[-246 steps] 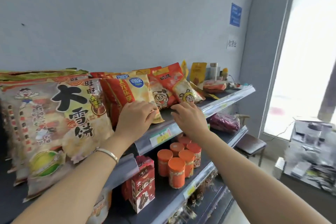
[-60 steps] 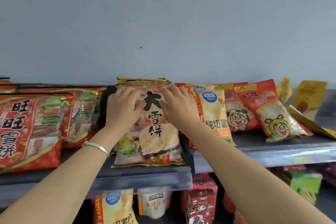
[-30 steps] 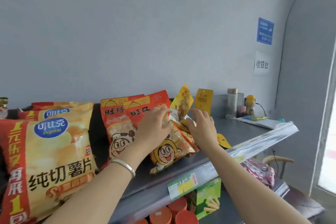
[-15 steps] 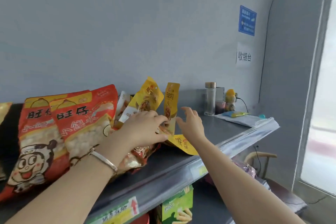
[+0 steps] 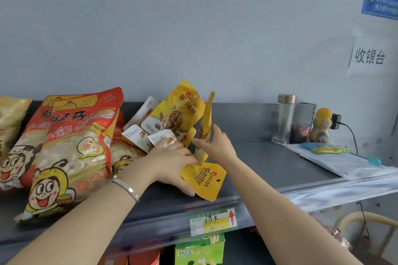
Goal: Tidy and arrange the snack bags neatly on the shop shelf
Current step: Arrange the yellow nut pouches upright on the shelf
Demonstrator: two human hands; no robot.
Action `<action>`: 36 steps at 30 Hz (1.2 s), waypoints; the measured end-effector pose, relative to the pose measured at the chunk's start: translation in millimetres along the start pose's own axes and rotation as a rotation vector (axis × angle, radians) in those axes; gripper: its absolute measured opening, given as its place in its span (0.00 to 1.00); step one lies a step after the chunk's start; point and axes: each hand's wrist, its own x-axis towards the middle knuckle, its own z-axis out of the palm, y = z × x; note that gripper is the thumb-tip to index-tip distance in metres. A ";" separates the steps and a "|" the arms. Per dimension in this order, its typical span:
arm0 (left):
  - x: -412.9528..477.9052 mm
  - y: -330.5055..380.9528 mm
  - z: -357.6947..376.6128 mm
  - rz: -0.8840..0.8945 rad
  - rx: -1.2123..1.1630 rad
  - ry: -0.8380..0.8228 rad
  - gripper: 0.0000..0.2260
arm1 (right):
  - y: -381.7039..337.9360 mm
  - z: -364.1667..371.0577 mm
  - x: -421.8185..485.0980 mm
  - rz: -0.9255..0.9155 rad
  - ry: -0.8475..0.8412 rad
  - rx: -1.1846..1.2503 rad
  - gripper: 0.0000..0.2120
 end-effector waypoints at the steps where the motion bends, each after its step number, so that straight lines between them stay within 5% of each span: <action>1: 0.0 -0.1 -0.7 0.002 0.020 -0.024 0.37 | 0.3 3.4 2.7 -0.005 -0.004 0.003 0.37; 5: 6.5 -4.2 8.7 0.038 0.142 0.084 0.25 | 2.5 13.8 8.2 0.024 0.017 0.041 0.16; 9: 12.9 -7.9 15.7 0.064 0.148 0.283 0.23 | 6.6 3.5 10.7 0.100 0.059 0.119 0.12; 16: 25.9 3.5 -7.1 -0.244 -0.432 0.599 0.16 | 48.0 -44.3 17.4 0.180 0.341 0.427 0.14; 21: 61.3 5.4 -5.4 -0.359 -1.063 0.921 0.09 | 72.6 -52.3 9.0 0.275 0.400 0.602 0.14; 31: 76.5 25.8 16.3 -0.258 -1.475 0.898 0.12 | 69.9 -49.1 8.0 0.235 0.284 0.869 0.06; 36: 82.7 21.9 24.4 -0.270 -1.321 1.004 0.04 | 71.2 -45.9 7.9 0.214 0.345 0.746 0.04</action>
